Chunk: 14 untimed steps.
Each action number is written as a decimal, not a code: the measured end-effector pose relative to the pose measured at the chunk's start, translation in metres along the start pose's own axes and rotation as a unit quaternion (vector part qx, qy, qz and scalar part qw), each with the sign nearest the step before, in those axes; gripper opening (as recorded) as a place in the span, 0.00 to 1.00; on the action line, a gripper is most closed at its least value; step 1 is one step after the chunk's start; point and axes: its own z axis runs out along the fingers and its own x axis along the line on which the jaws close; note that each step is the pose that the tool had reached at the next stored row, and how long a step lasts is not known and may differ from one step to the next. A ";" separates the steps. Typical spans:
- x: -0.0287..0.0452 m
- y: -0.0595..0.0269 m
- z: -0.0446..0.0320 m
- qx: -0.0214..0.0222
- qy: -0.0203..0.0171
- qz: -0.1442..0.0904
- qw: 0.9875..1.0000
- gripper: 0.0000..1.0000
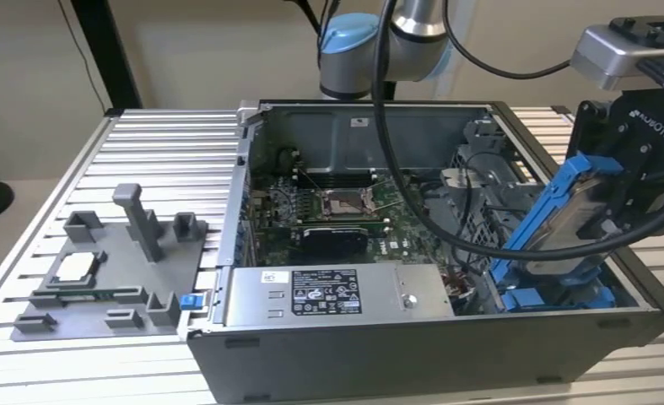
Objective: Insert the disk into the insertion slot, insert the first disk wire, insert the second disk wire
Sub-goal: 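Insert the disk into the insertion slot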
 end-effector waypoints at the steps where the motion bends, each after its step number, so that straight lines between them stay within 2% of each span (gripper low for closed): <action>1: -0.0002 0.0001 -0.0046 0.000 0.000 0.000 1.000 0.00; 6: -0.0003 0.0017 -0.0130 0.003 0.000 0.000 1.000 0.00; 8: -0.0003 0.0045 -0.0139 0.007 0.000 0.000 1.000 0.00; 9: -0.0002 0.0063 -0.0140 0.012 0.000 0.000 1.000 0.00; 12: -0.0001 0.0115 -0.0140 0.030 0.000 -0.001 1.000 0.00; 13: 0.0003 0.0136 -0.0140 0.034 0.000 -0.001 0.999 0.00; 14: 0.0007 0.0152 -0.0139 0.034 0.000 -0.001 0.999 0.00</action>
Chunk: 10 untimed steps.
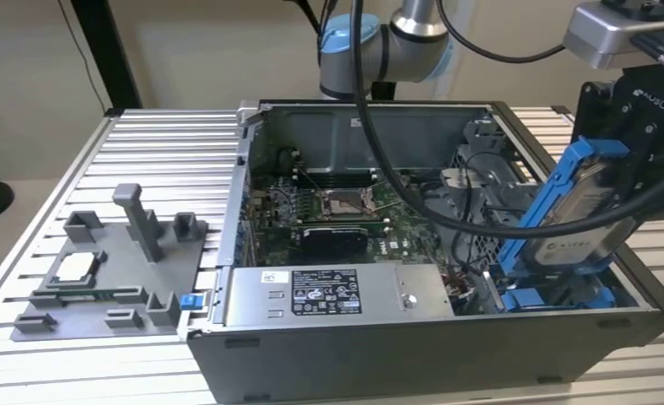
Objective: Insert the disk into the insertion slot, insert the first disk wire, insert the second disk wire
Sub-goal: 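Insert the disk into the insertion slot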
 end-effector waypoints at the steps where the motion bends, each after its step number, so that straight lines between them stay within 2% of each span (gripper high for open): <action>1: 0.0002 0.0011 0.0001 0.000 0.000 0.000 1.000 0.00; 7: 0.0008 0.0029 0.0092 0.004 0.000 0.000 1.000 0.00; 10: 0.0016 0.0039 0.0112 0.004 0.000 0.000 1.000 0.00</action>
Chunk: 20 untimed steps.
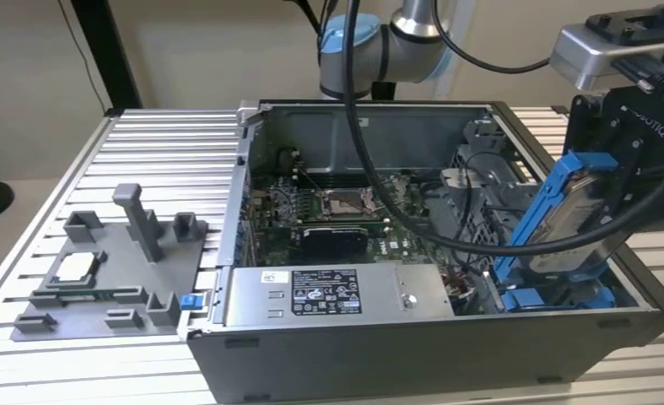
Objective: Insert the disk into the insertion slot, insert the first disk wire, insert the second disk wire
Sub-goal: 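Insert the disk into the insertion slot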
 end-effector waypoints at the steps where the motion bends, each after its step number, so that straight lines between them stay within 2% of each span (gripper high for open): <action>1: 0.0002 0.0005 0.0004 0.000 0.000 0.000 1.000 0.00; 12: 0.0008 0.0035 0.0103 0.003 -0.001 0.000 1.000 0.00; 20: 0.0012 0.0044 0.0245 0.003 0.000 0.000 1.000 0.00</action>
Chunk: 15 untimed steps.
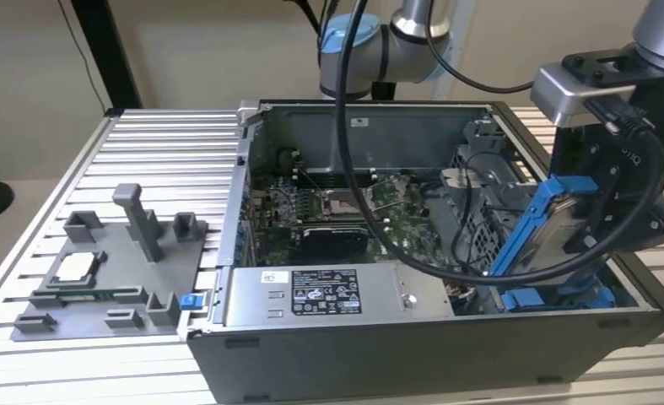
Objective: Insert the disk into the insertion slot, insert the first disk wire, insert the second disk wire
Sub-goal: 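Insert the disk into the insertion slot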
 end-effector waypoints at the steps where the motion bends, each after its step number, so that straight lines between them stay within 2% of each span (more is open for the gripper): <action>1: 0.0001 0.0001 0.0017 0.000 0.000 0.000 1.000 0.00; 7: 0.0001 0.0002 0.0026 0.000 0.000 0.000 1.000 0.00; 8: 0.0000 0.0002 0.0028 0.000 0.000 0.000 1.000 1.00; 15: 0.0001 0.0002 0.0030 0.000 0.000 0.000 1.000 1.00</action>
